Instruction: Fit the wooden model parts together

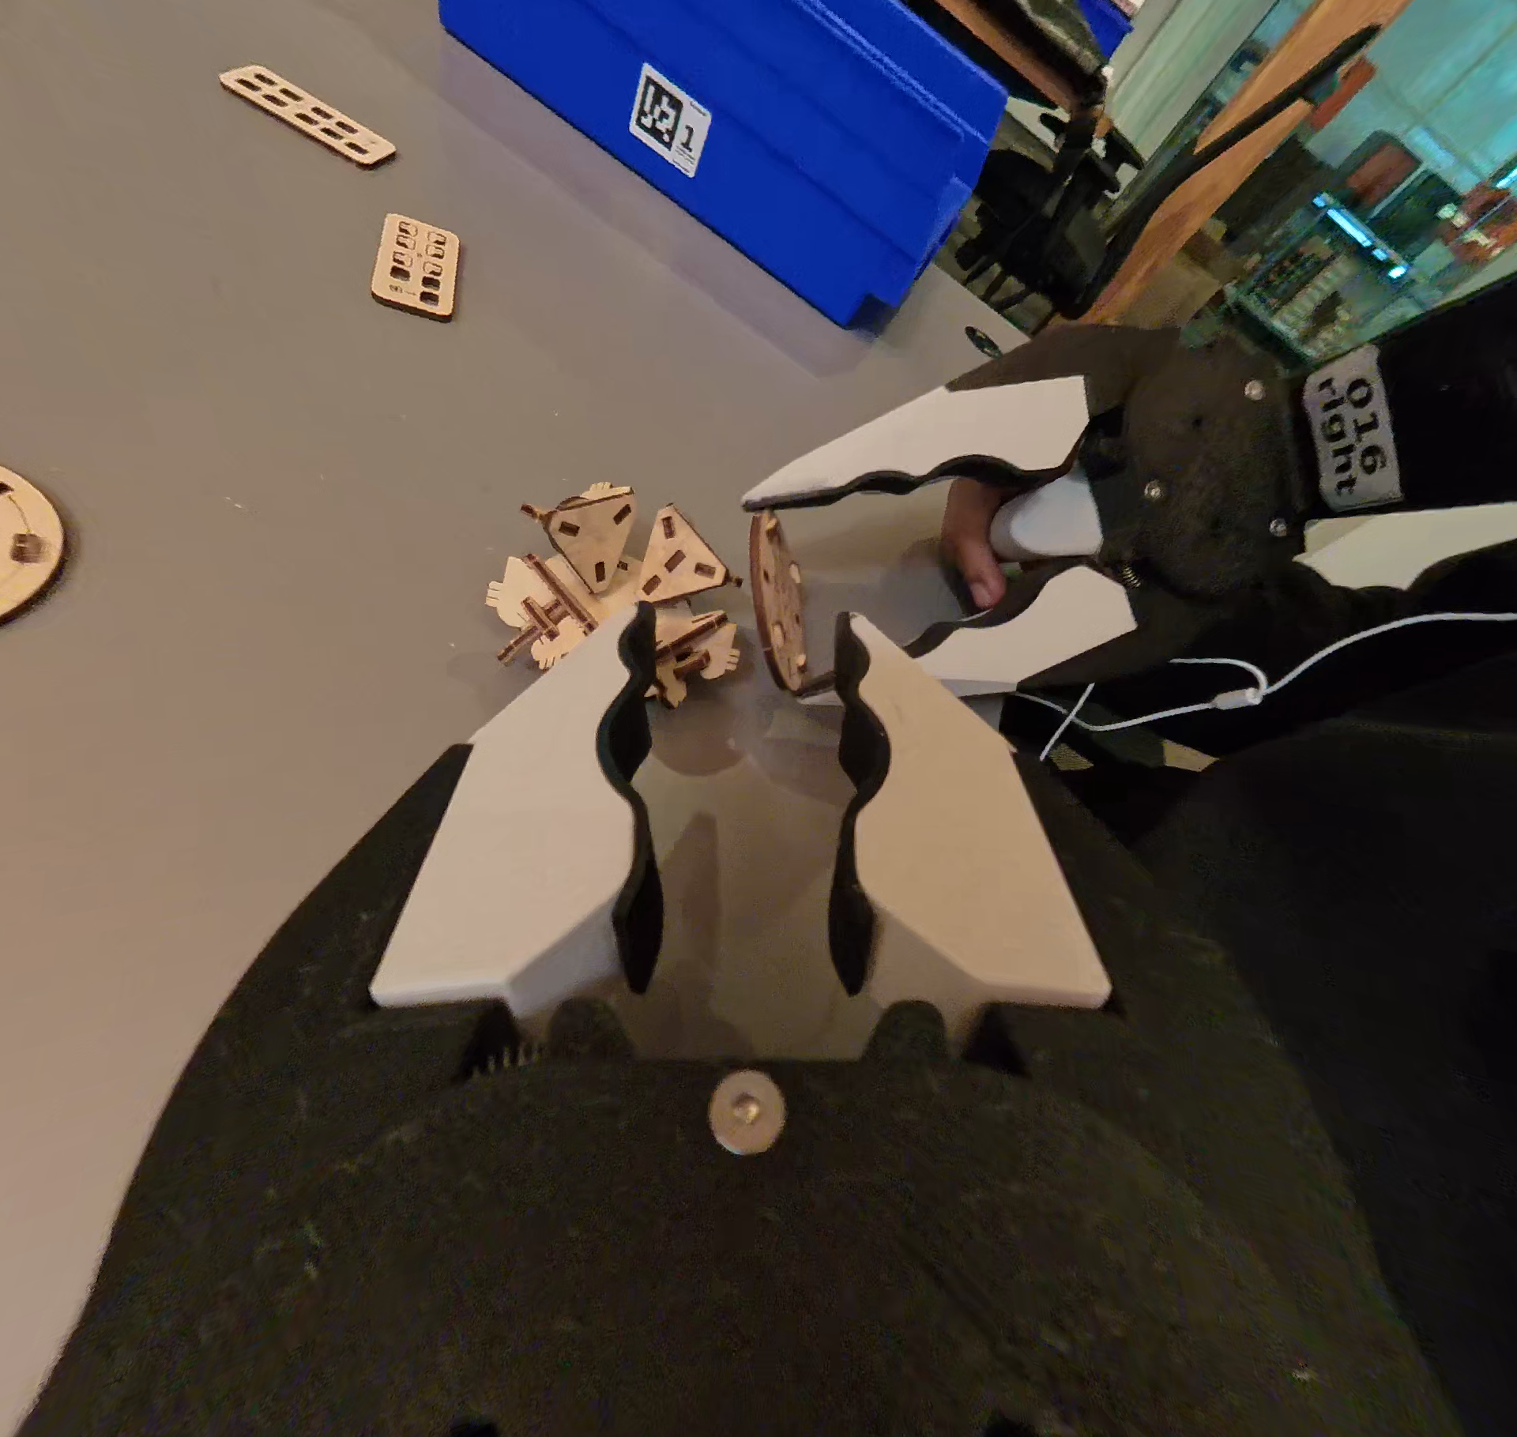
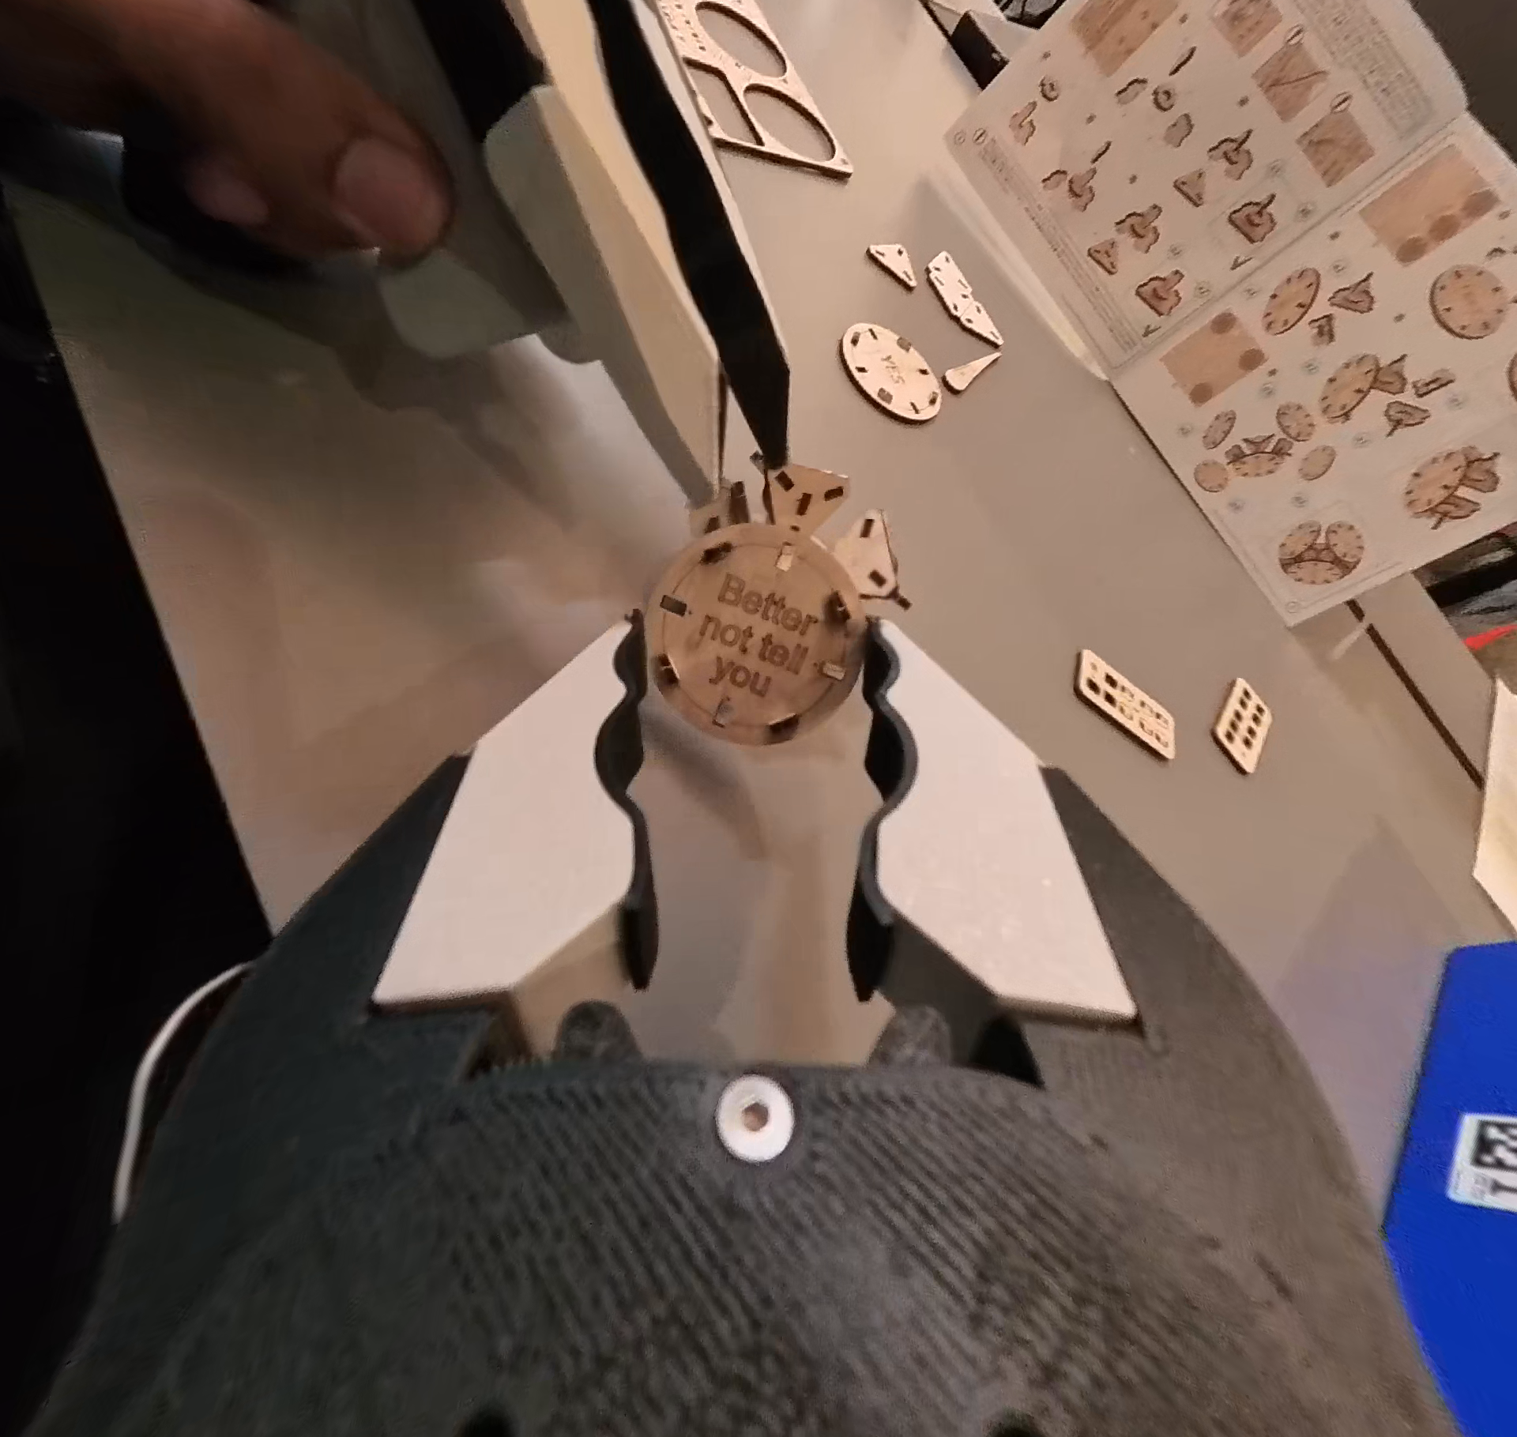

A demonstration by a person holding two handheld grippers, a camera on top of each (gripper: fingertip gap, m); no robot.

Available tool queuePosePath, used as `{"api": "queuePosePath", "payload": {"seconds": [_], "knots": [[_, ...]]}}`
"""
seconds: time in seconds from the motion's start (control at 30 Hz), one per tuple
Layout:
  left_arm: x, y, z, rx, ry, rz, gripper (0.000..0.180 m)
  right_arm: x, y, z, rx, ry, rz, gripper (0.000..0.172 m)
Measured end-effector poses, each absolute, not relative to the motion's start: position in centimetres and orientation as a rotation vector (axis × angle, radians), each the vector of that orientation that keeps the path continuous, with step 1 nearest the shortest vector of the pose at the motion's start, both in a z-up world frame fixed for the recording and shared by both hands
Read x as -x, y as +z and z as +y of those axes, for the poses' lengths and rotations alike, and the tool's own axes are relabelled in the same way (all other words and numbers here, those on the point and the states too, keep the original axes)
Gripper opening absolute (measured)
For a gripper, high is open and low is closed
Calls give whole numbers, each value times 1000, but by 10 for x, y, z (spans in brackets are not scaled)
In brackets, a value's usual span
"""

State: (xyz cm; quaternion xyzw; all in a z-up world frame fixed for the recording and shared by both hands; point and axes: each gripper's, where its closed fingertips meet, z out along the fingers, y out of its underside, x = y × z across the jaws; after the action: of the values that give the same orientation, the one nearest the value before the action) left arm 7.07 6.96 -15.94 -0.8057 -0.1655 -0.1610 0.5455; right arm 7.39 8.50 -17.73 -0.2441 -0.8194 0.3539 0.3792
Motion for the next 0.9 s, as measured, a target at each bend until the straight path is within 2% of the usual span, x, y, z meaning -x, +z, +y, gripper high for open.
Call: {"api": "queuePosePath", "payload": {"seconds": [0.27,0.5,0.7,0.83,0.9], "knots": [[-78,-163,73,1933,-471,-369,30,-70,-170,82,649,958,-2053,52],[-85,-164,75,1944,-533,-330,3,-69,-168,78,626,977,-2047,52],[-82,-158,74,1882,-601,-368,2,-70,-163,77,634,1002,-2035,53],[-77,-146,71,1759,-676,-413,2,-79,-150,71,653,1201,-2035,69],[-74,-142,70,1722,-696,-428,1,-81,-137,75,695,1329,-1983,70]]}}
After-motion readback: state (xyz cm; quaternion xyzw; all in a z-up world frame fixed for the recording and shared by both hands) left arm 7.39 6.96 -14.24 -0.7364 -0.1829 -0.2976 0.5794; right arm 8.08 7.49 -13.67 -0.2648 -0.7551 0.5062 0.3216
